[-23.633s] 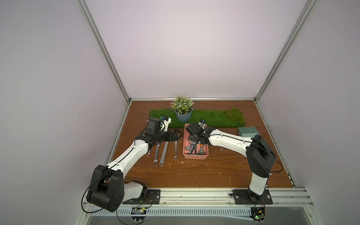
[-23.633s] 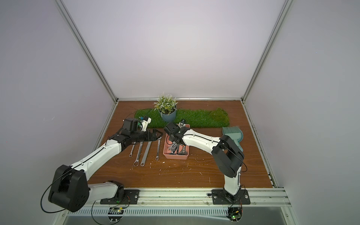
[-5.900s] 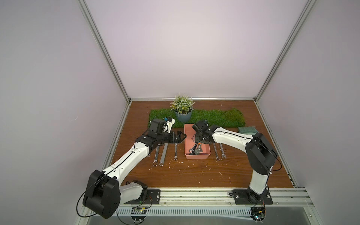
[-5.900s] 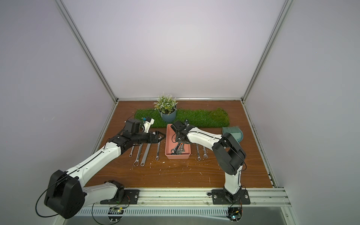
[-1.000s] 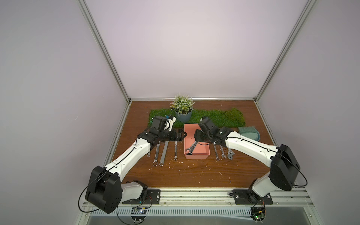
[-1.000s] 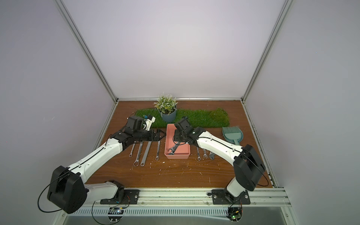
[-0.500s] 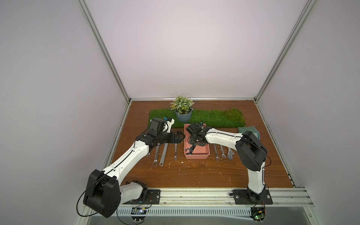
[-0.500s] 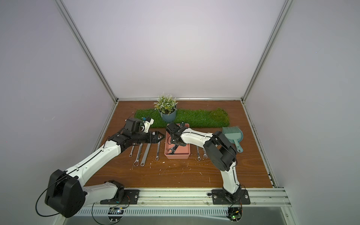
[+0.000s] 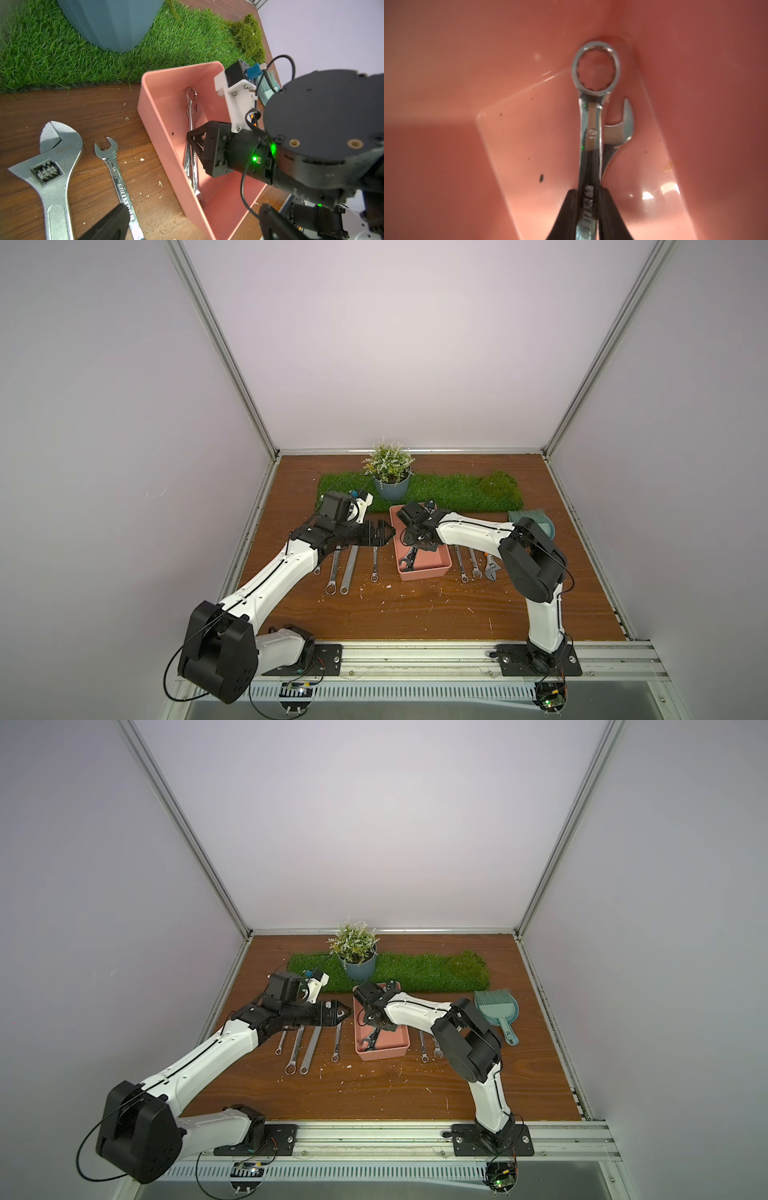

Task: Take out the wrench from the storage box
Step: Pick up the wrench from the storage box, then place the wrench at the center of the board.

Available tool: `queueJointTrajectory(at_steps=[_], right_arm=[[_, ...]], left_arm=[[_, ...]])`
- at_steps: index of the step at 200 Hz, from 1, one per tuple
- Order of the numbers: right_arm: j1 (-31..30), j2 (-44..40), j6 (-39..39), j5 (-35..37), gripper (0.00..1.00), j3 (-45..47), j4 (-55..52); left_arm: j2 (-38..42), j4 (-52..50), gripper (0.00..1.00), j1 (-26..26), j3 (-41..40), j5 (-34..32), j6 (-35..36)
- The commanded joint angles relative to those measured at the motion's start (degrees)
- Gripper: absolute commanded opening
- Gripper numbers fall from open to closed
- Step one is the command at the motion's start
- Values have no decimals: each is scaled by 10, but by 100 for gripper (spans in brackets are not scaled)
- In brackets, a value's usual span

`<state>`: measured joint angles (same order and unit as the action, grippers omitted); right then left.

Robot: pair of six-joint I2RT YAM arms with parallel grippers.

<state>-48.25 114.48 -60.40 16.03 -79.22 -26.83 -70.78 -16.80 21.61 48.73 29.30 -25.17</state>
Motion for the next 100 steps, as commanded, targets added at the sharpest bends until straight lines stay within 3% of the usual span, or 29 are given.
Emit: queueJointTrajectory(at_steps=[1, 100], right_arm=[[0, -30, 8, 4, 9, -6, -31], [-3, -110, 21, 22, 4, -23, -68]], left_arm=[[-6, -1, 100, -6, -1, 7, 8], [-14, 4, 100, -6, -1, 9, 5]])
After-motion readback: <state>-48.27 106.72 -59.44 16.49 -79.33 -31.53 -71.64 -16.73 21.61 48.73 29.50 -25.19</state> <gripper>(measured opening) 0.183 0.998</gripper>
